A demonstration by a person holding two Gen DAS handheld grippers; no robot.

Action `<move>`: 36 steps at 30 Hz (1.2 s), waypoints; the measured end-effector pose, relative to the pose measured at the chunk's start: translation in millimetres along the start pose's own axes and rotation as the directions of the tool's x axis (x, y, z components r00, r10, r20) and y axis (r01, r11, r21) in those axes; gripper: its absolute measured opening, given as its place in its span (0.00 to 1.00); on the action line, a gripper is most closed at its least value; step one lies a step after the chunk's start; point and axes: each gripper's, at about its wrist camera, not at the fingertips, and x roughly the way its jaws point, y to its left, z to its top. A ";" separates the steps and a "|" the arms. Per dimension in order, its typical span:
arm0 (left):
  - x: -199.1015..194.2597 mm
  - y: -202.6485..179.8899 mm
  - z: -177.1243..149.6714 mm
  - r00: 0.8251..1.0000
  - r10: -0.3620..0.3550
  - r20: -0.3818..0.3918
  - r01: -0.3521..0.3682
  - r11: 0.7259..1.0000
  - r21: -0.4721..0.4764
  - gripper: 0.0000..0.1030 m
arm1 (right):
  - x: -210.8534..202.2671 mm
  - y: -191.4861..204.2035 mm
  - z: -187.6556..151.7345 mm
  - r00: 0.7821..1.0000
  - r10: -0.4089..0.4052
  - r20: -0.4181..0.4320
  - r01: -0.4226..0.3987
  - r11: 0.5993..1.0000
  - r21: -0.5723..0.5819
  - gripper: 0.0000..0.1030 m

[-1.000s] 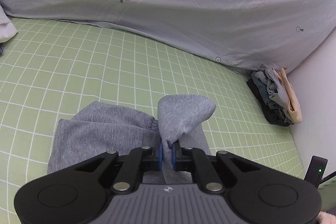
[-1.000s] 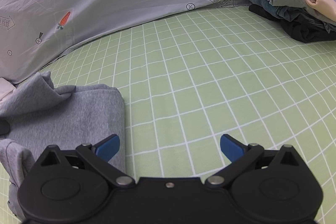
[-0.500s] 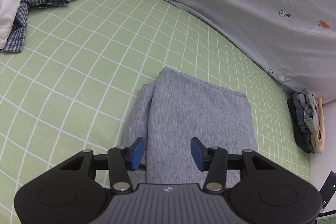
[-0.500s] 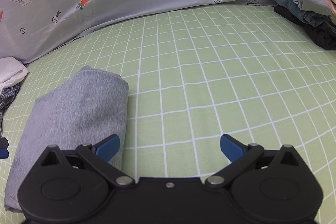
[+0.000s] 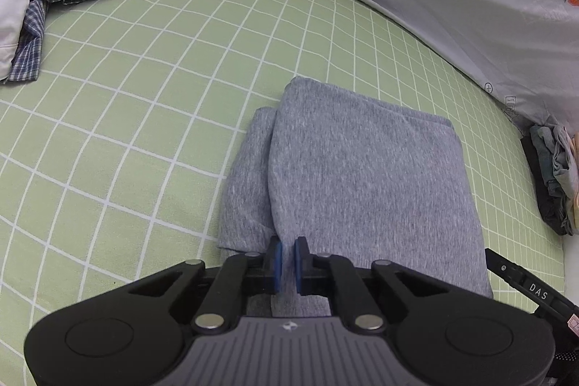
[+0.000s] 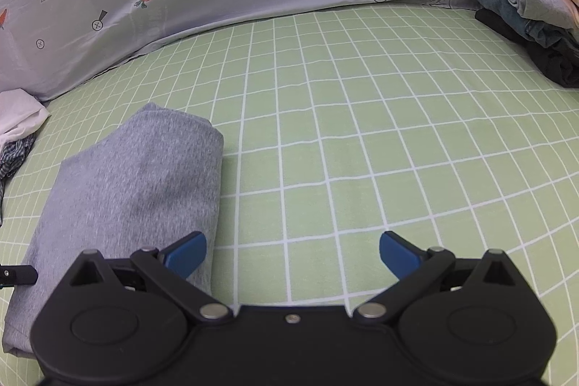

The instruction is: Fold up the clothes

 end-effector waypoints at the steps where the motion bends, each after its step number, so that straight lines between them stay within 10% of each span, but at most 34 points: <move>1: -4.3 -1.9 0.7 1.000 -0.003 0.016 0.003 1.000 0.006 0.05 | 0.1 0.2 0.1 1.000 -0.001 0.000 0.001 1.000 -0.002 1.00; 6: -33.5 -9.7 4.2 0.992 0.009 0.122 -0.015 0.998 0.054 0.04 | -0.6 1.4 -0.7 1.000 0.002 -0.002 -0.002 1.000 -0.022 1.00; 12: -23.7 14.7 6.4 0.992 0.102 0.070 -0.100 0.995 -0.029 0.07 | -0.3 -1.7 -2.1 1.000 0.004 -0.009 -0.005 1.000 -0.026 1.00; 17: -7.2 28.1 -0.6 0.992 0.127 -0.010 -0.127 0.990 -0.059 0.26 | -2.0 2.0 0.8 1.000 0.017 -0.001 -0.017 0.999 -0.032 1.00; 21: -2.8 15.4 4.7 0.985 0.172 0.005 -0.172 0.985 0.031 0.72 | -6.2 9.0 6.6 0.998 0.063 0.013 -0.063 0.998 -0.031 1.00; 36: 32.5 14.5 11.5 0.987 0.162 -0.022 -0.160 0.984 0.081 0.85 | 23.3 64.9 28.4 0.953 0.286 -0.103 -0.291 0.956 -0.042 1.00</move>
